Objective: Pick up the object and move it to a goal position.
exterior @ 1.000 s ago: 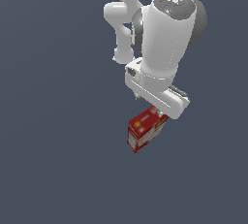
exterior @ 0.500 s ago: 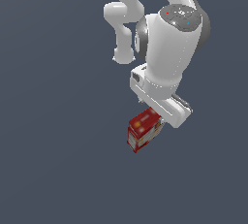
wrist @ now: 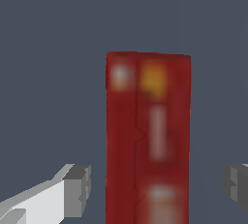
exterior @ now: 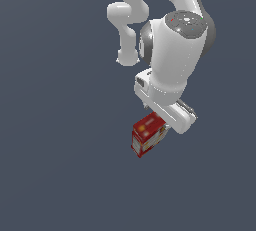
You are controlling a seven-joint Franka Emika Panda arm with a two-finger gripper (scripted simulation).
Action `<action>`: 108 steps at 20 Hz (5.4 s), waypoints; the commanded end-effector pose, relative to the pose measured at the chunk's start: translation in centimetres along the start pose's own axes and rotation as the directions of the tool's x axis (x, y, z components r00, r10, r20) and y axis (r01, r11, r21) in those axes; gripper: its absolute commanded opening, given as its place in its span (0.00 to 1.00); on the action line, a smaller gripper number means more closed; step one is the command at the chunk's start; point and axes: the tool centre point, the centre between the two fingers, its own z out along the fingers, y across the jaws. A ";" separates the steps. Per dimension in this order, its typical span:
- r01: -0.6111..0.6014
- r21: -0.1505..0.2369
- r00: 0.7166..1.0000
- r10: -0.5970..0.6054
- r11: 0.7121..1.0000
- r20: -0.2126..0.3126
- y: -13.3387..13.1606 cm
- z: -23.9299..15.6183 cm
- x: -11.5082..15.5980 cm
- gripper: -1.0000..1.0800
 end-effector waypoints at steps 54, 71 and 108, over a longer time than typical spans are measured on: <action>0.307 0.086 0.952 -0.305 0.948 -0.032 7.3 -1.8 7.0 0.00; 0.534 0.148 0.846 -0.529 0.833 -0.074 11.7 -6.4 14.1 0.00; 0.825 0.222 0.557 -0.814 0.520 -0.166 14.8 -13.5 27.9 0.00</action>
